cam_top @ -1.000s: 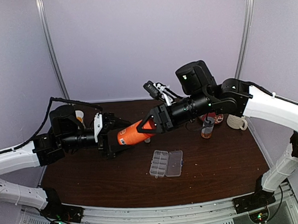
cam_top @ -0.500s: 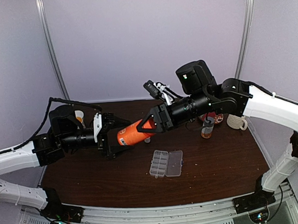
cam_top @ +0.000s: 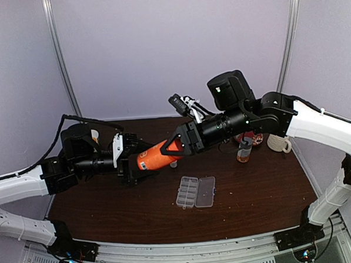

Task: Sort the pills into containers
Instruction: Unscrew the lid of the pill bottle.

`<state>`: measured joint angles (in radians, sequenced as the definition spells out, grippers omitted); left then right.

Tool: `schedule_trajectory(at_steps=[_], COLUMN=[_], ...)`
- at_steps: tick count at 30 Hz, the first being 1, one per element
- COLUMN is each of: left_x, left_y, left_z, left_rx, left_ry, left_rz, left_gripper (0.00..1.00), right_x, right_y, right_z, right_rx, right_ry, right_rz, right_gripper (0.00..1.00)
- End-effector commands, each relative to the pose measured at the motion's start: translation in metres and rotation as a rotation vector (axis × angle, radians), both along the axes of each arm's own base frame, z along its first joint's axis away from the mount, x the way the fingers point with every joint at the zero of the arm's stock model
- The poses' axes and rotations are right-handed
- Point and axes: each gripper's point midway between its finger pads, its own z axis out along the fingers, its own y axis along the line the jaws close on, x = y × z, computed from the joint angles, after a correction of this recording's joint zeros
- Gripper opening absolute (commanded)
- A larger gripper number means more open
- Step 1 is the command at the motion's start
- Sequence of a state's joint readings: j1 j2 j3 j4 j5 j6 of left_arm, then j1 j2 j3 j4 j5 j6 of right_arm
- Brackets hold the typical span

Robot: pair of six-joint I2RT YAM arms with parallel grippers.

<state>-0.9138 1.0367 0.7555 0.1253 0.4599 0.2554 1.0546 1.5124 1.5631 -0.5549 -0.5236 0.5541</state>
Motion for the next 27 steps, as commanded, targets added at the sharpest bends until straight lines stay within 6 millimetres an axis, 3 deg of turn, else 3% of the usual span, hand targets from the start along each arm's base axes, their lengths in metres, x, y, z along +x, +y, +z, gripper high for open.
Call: schedule_trajectory(at_steps=[1, 8, 13, 17, 19, 22, 24, 27], left_x=[-0.002, -0.003, -0.003, -0.003, -0.003, -0.004, -0.006, -0.008], left_y=[-0.003, 0.000, 0.000, 0.001, 0.002, 0.003, 0.003, 0.005], left_z=[0.019, 0.024, 0.023, 0.026, 0.027, 0.026, 0.025, 0.022], left_rx=[-0.048, -0.066, -0.059, -0.075, -0.082, -0.077, -0.071, -0.068], left_ry=[-0.040, -0.055, -0.051, -0.054, -0.057, -0.057, -0.056, -0.054], left_rz=[-0.014, -0.008, -0.014, -0.008, -0.002, -0.004, -0.011, -0.014], left_gripper=[0.68, 0.71, 0.51, 0.41, 0.39, 0.37, 0.36, 0.33], right_x=[-0.002, 0.000, 0.001, 0.002, 0.002, 0.003, 0.003, 0.003], right_y=[0.004, 0.003, 0.003, 0.003, 0.003, 0.000, -0.002, -0.007], right_z=[0.020, 0.014, 0.015, 0.014, 0.012, 0.015, 0.018, 0.025], right_rx=[0.059, 0.039, 0.043, 0.038, 0.034, 0.037, 0.040, 0.048], right_ry=[-0.020, -0.017, -0.017, -0.020, -0.021, -0.035, -0.053, -0.081], right_rz=[0.014, 0.004, 0.006, 0.000, -0.001, -0.008, -0.008, -0.005], right_gripper=[0.39, 0.40, 0.41, 0.43, 0.51, 0.80, 0.93, 0.97])
